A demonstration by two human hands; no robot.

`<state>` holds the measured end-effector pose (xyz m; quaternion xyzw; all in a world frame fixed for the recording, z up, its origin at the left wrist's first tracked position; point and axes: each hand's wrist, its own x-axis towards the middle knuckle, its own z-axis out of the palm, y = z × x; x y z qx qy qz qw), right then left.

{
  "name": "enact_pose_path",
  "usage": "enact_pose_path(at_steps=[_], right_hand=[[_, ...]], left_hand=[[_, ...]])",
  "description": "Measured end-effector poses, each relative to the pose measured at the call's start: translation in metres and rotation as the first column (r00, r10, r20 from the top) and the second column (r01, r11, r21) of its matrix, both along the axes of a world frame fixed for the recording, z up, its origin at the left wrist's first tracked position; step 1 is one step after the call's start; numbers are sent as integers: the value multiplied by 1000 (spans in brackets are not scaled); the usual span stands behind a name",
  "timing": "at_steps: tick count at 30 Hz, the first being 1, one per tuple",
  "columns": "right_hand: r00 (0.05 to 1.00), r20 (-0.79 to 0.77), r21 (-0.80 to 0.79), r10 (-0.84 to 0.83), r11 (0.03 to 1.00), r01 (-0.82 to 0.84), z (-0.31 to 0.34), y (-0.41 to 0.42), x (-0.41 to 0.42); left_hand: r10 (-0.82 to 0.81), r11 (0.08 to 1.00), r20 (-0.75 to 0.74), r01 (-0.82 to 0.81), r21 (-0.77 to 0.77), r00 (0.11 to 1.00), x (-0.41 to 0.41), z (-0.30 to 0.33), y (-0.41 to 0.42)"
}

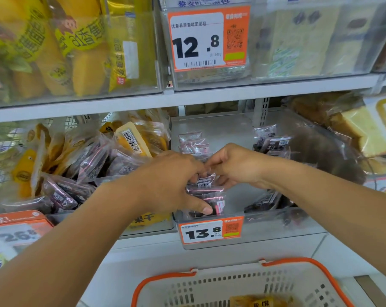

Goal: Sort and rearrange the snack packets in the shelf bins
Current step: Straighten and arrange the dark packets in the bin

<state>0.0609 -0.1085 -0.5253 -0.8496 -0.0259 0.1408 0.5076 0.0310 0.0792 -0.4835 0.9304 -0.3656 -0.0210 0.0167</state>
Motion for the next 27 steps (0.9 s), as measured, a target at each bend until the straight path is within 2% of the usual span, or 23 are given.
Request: enact_pose_path(at_steps=[4,6,8,10,13,16,24,25,27], right_hand=[[965,-243,148,101,987,-65,11,-13,-4],[945,-307,173,112,983,-61,20,-20,-7],[945,-326,167,29,986,27,28,-29,-5],[943,-316,181,-109,968,173,29,-38,1],[904,-330,273,-270,890,366,19,-40,10],[876,-430,411,-217,817,404,6,-18,19],[879,-477,377,-2,903,206,0,25,40],[872,-489,360,4,912,198,3,22,45],[866,-480,297,-141,903,311,13,16,56]], left_hand=[[18,999,-22,-18,-32,1000,2,-1,-2],[90,991,-3,-90,-98,996,0,-1,-4],[157,985,168,-142,-98,973,-3,-4,-9],[169,985,329,-174,-14,929,-7,-9,-16],[157,979,300,-188,76,941,-15,-21,-28],[148,981,284,-176,75,947,-16,-36,-37],[91,963,319,-164,212,944,-1,-35,-31],[93,964,315,-165,210,945,-1,-34,-30],[98,965,319,-167,199,943,-1,-34,-31]])
